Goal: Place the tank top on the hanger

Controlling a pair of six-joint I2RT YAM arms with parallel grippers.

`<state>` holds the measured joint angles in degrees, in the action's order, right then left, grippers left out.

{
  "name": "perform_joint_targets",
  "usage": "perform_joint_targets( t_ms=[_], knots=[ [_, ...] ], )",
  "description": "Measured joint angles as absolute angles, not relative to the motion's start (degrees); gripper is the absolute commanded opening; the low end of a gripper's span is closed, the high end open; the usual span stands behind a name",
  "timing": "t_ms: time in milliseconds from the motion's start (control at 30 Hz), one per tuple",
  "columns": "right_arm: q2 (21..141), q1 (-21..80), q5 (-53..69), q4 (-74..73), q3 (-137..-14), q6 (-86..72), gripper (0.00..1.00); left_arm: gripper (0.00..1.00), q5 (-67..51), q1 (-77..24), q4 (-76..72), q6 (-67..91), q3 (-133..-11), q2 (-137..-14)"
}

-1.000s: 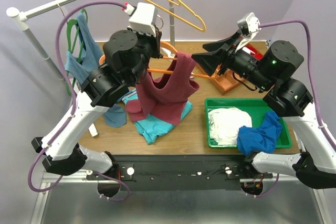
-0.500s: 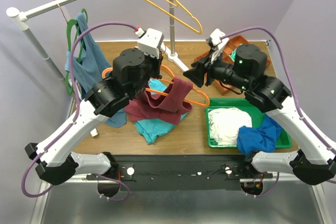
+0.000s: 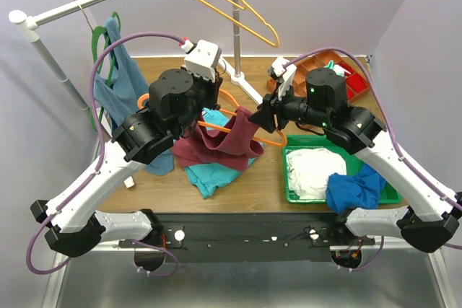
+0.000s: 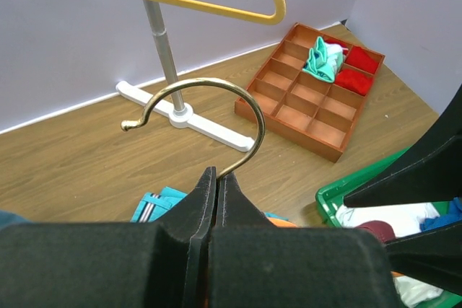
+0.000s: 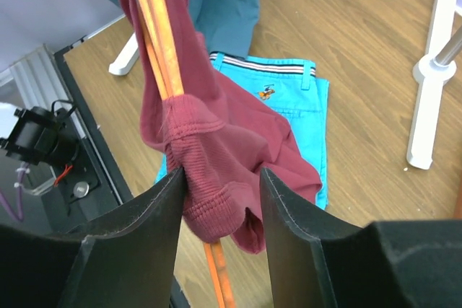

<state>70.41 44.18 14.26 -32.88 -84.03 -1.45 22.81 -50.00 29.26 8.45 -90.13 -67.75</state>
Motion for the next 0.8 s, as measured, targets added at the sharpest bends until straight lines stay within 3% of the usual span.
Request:
perform_joint_targets(
  t_ms=[633,767,800],
  knots=[
    [69.95,44.21,23.64,-32.03,-79.26,-2.39,0.48,0.00,22.65,-50.00,28.27,8.88,-90.13,-68.75],
    [69.67,44.18,24.29,-31.33,-79.22,-2.98,0.33,0.00,22.65,-50.00,27.86,8.91,-90.13,-68.75],
    [69.60,44.18,24.29,-31.22,-79.20,-3.22,0.25,0.00,22.65,-50.00,27.79,8.91,-90.13,-68.75]
  ],
)
